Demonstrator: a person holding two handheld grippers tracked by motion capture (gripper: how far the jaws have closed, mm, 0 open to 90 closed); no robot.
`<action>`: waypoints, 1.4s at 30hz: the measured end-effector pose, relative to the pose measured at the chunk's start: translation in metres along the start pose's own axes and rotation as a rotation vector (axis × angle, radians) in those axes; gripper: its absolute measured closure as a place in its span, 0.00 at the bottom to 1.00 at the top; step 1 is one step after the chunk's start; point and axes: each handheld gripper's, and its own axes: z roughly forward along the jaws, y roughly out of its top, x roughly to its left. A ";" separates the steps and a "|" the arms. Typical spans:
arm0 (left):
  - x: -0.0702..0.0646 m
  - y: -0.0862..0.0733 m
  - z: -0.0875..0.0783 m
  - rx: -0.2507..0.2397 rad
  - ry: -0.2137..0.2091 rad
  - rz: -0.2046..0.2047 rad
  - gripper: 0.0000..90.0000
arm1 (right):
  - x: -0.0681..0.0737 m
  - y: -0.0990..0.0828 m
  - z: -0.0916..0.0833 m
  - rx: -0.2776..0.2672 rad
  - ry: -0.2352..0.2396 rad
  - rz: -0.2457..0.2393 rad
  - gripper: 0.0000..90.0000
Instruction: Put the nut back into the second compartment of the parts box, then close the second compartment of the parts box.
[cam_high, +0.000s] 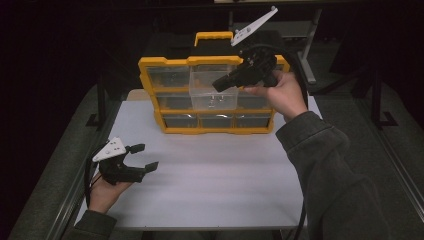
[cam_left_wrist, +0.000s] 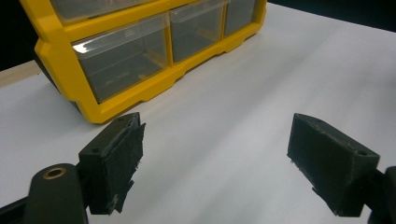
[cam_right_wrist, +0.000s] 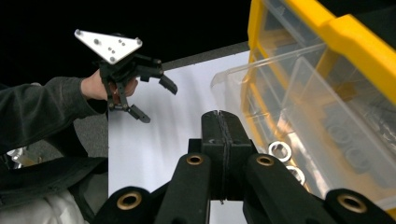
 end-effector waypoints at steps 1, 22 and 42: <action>-0.001 0.000 0.001 -0.006 -0.002 -0.010 0.20 | 0.001 -0.001 0.000 0.000 0.002 0.002 0.98; -0.002 0.001 0.002 0.000 -0.008 0.002 0.20 | 0.021 -0.040 0.006 -0.005 0.011 0.003 0.97; -0.003 0.000 0.002 -0.008 -0.005 -0.009 0.20 | 0.020 -0.052 0.022 0.011 -0.021 0.006 0.98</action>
